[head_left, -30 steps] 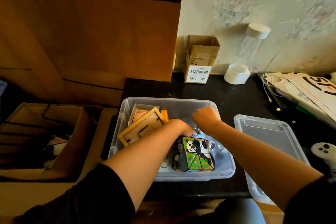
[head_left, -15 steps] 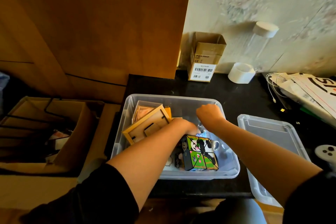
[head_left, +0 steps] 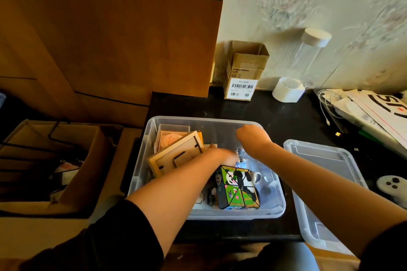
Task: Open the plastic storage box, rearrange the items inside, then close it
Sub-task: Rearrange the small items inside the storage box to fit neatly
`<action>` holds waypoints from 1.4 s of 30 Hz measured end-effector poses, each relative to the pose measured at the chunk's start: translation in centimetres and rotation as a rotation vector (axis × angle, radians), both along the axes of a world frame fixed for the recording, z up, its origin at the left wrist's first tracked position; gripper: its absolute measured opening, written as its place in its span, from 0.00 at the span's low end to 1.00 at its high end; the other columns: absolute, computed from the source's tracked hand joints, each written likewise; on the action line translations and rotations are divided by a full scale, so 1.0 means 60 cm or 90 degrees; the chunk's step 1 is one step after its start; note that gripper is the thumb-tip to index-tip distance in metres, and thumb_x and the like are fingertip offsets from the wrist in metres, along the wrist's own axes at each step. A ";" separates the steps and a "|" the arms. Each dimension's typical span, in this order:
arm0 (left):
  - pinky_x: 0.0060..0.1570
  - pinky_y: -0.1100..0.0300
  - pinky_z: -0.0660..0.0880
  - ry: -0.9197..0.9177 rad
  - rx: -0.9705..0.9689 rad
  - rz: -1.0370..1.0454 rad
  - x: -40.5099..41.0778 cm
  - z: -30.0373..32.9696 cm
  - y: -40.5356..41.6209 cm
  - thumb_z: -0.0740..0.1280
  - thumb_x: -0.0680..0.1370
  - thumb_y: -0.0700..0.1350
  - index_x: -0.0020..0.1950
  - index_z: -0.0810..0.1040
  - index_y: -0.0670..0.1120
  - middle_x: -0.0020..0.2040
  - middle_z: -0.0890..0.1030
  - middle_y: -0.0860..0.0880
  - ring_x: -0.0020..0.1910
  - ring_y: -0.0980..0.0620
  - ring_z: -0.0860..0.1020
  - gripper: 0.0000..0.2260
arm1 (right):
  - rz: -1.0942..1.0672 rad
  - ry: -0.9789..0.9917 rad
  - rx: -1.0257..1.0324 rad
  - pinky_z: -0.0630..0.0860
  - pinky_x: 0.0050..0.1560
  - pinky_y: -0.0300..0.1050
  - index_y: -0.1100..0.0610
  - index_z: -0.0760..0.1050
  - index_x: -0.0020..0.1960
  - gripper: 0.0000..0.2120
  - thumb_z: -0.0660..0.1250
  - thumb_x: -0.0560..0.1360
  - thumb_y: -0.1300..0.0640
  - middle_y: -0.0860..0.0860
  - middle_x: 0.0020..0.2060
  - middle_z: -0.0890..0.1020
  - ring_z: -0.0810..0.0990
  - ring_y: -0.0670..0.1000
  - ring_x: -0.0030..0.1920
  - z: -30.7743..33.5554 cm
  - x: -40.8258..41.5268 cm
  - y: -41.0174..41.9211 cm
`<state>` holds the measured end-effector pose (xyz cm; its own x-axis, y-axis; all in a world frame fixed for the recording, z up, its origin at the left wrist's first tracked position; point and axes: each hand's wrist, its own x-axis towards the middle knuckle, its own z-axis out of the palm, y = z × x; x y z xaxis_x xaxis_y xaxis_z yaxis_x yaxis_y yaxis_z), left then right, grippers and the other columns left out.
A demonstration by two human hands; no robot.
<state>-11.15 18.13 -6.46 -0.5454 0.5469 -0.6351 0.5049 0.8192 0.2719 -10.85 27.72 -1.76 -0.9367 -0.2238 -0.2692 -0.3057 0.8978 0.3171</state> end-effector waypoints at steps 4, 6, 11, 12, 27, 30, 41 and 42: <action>0.66 0.44 0.59 0.000 0.035 0.012 0.001 0.002 0.000 0.56 0.82 0.46 0.68 0.71 0.43 0.69 0.70 0.41 0.67 0.41 0.67 0.16 | -0.020 0.008 -0.069 0.73 0.58 0.45 0.60 0.75 0.61 0.14 0.64 0.76 0.62 0.56 0.56 0.79 0.78 0.55 0.56 0.008 0.004 0.010; 0.63 0.49 0.64 -0.003 0.059 -0.006 0.002 0.017 -0.003 0.58 0.81 0.42 0.71 0.68 0.43 0.68 0.70 0.40 0.64 0.40 0.70 0.18 | -0.019 0.017 -0.095 0.73 0.57 0.45 0.59 0.76 0.61 0.14 0.63 0.76 0.63 0.56 0.56 0.80 0.79 0.55 0.56 0.010 0.006 0.014; 0.51 0.53 0.72 0.092 0.139 0.055 0.005 0.080 -0.034 0.58 0.77 0.34 0.65 0.74 0.44 0.59 0.77 0.41 0.53 0.43 0.76 0.18 | -0.033 0.065 -0.198 0.75 0.50 0.43 0.55 0.79 0.55 0.12 0.62 0.75 0.64 0.54 0.49 0.82 0.81 0.55 0.48 0.019 0.015 0.019; 0.48 0.52 0.72 0.118 0.176 0.086 0.007 0.093 -0.044 0.58 0.77 0.35 0.60 0.75 0.45 0.55 0.78 0.42 0.52 0.42 0.76 0.15 | -0.050 0.074 -0.245 0.74 0.48 0.42 0.55 0.79 0.53 0.11 0.62 0.75 0.64 0.53 0.48 0.82 0.80 0.54 0.46 0.020 0.018 0.020; 0.50 0.57 0.75 0.118 0.314 0.345 0.088 0.133 -0.233 0.64 0.77 0.56 0.66 0.74 0.49 0.60 0.79 0.49 0.52 0.52 0.78 0.20 | -0.199 -0.075 -0.538 0.79 0.50 0.49 0.60 0.80 0.52 0.11 0.60 0.78 0.59 0.58 0.47 0.83 0.81 0.56 0.46 0.000 0.084 0.001; 0.43 0.56 0.74 0.124 0.324 0.362 0.100 0.127 -0.240 0.63 0.79 0.51 0.69 0.71 0.49 0.59 0.78 0.48 0.51 0.51 0.78 0.18 | -0.188 -0.151 -0.530 0.76 0.45 0.45 0.64 0.79 0.49 0.17 0.57 0.80 0.52 0.59 0.40 0.81 0.79 0.58 0.41 -0.001 0.102 -0.001; 0.54 0.48 0.77 0.214 0.503 0.593 0.112 0.161 -0.308 0.63 0.71 0.63 0.61 0.77 0.53 0.54 0.80 0.54 0.53 0.52 0.78 0.23 | -0.242 -0.105 -0.479 0.71 0.39 0.41 0.66 0.79 0.46 0.24 0.57 0.79 0.45 0.56 0.33 0.76 0.74 0.51 0.35 0.004 0.100 -0.003; 0.53 0.49 0.77 0.212 0.520 0.608 0.112 0.164 -0.314 0.65 0.71 0.62 0.59 0.78 0.53 0.53 0.80 0.54 0.52 0.52 0.78 0.21 | -0.251 -0.097 -0.468 0.71 0.41 0.42 0.65 0.79 0.44 0.24 0.57 0.79 0.45 0.56 0.34 0.76 0.74 0.51 0.35 0.004 0.096 -0.004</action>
